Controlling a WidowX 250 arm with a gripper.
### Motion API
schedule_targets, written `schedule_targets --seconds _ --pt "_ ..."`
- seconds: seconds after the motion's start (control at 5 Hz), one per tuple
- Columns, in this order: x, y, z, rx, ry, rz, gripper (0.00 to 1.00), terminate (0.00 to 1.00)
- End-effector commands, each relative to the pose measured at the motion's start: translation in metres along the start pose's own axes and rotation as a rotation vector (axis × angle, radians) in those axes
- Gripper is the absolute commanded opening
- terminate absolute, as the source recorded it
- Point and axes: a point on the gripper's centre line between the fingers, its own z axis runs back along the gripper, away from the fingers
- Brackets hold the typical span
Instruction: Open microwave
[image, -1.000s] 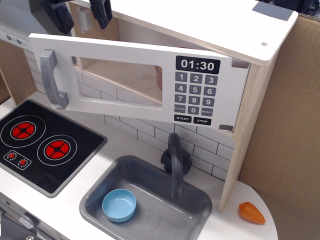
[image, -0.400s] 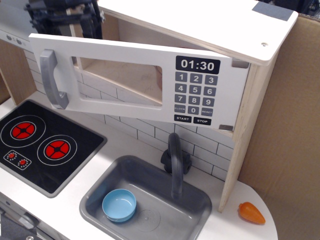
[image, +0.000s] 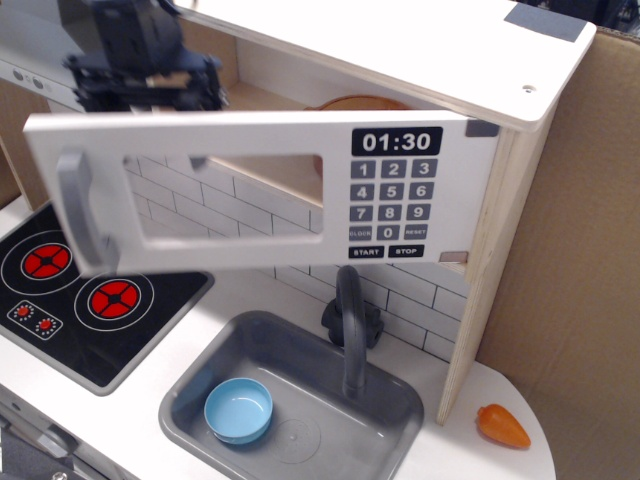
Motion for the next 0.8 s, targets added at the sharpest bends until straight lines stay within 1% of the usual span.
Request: schedule_targets --seconds 0.0,0.2,0.4,0.6 --pt "-0.034 -0.046 0.002 0.019 -0.002 -0.105 1.0 0.0" --pt "-0.038 -0.064 -0.007 0.045 -0.009 -0.105 1.0 0.0" --pt "-0.021 -0.043 -0.001 0.035 -0.067 -0.058 1.0 0.0" --pt "-0.001 -0.011 0.006 0.031 -0.117 0.021 1.0 0.0"
